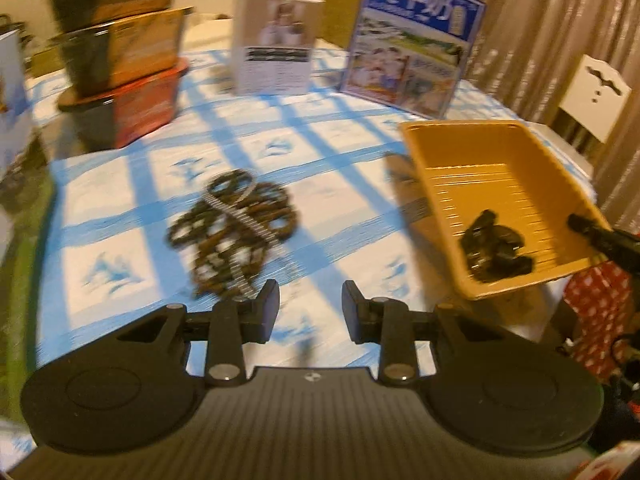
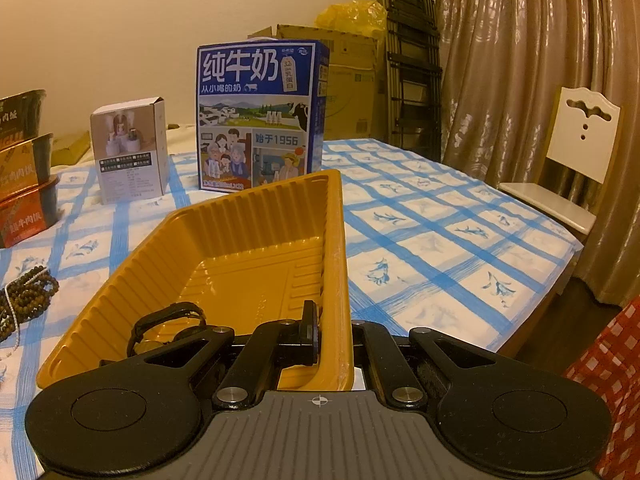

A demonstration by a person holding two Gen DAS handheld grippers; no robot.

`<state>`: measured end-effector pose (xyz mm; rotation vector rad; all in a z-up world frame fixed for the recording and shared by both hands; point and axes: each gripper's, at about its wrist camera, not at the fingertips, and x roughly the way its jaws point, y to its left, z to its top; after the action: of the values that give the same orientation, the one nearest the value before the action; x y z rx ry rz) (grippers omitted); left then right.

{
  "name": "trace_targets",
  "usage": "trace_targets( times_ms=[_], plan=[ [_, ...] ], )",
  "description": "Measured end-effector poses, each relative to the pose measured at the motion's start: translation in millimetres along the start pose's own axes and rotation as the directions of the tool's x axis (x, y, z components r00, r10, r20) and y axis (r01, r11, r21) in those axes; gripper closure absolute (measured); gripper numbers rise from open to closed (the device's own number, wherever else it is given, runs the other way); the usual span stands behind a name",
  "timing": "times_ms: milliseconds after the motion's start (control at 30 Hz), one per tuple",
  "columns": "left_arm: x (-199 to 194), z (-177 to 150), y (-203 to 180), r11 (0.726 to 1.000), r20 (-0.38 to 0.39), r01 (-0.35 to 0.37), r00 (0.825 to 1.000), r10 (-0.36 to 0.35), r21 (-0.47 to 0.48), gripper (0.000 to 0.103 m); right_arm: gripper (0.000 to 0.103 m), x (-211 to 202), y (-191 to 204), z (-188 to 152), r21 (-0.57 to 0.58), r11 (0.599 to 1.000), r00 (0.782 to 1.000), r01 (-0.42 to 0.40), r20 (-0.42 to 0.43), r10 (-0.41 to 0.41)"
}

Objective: Organize jewelry
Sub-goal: 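Move the left gripper back over the bead and pearl strands, then grasp the white pearl necklace with the left gripper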

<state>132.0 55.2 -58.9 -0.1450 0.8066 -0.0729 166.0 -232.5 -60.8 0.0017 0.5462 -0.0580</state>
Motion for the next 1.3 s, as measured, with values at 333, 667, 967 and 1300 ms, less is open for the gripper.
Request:
trace_targets(
  times_ms=[333, 667, 967, 1300],
  plan=[
    [-5.0, -16.2, 16.3, 0.996, -0.007, -0.084, 0.996, 0.084, -0.004, 0.073, 0.099, -1.3, 0.1, 0.1, -0.005, 1.0, 1.0, 0.001, 0.002, -0.001],
    [13.6, -6.2, 9.3, 0.997, 0.014, -0.076, 0.997, 0.076, 0.002, 0.073, 0.099, -2.2, -1.6, -0.6, -0.008, 1.0, 1.0, 0.002, 0.001, -0.002],
    [41.4, 5.1, -1.0, 0.997, 0.015, -0.072, 0.997, 0.072, 0.021, 0.073, 0.099, -2.8, -2.0, -0.6, -0.01, 1.0, 1.0, 0.001, 0.0, -0.001],
    [65.9, 11.8, -6.9, 0.996, 0.003, -0.085, 0.996, 0.085, 0.018, 0.074, 0.099, -2.5, -1.1, -1.6, -0.01, 1.0, 1.0, 0.002, -0.002, -0.002]
  ],
)
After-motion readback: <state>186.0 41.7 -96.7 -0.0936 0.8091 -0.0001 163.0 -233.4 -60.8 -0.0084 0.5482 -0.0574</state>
